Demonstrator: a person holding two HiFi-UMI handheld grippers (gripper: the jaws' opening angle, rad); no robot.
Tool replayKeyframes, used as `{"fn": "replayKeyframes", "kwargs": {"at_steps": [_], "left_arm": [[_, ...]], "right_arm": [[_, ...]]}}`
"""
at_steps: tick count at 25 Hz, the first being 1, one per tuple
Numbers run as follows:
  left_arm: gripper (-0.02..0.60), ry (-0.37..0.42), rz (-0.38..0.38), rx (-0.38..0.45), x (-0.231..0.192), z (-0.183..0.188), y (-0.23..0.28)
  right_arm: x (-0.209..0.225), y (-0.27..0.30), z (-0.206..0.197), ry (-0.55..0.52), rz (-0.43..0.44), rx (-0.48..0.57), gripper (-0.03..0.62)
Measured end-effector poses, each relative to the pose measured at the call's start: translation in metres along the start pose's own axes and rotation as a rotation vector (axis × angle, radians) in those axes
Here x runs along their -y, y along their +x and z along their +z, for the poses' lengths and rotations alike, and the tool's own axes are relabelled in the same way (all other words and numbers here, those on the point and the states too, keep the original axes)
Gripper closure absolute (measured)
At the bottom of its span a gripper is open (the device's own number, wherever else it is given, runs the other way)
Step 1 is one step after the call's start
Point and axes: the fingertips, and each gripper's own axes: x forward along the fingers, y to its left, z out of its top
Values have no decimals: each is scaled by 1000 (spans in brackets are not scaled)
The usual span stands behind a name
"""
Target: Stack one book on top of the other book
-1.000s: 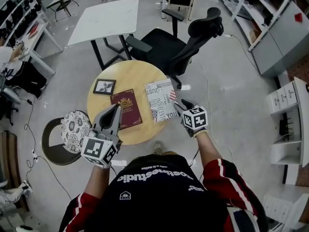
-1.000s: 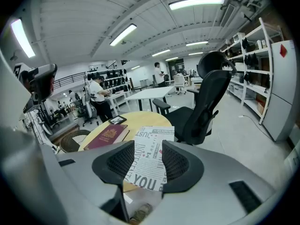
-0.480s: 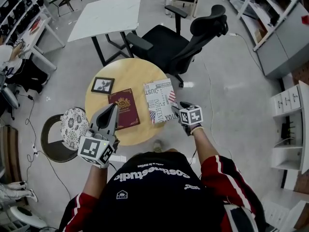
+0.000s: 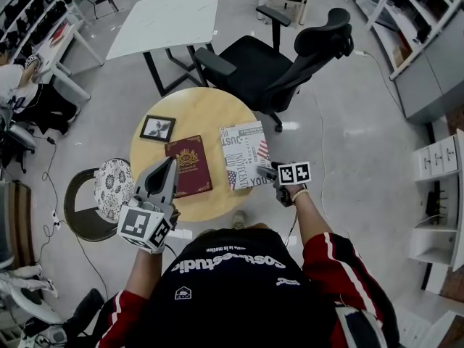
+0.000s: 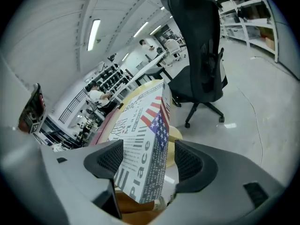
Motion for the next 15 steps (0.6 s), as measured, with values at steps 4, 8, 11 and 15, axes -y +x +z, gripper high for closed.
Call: {"fn": "replayKeyframes", "kwargs": {"at_steps": [4,8,11,15], "left_arm": [[566,7,0,2,1,3,6],[566,19,-12,-6,2,3,10],[566,21,-6,-7,0,3,12],[566,23,-7,-13,-2,4,11]], "right_arm": [[-1,11,-3,75,72,-20,235],[-11,17,-9,142,162,-37,234],[-14,23,-14,206,212,-38,235],[-19,21,-18,285,270,-23,282]]}}
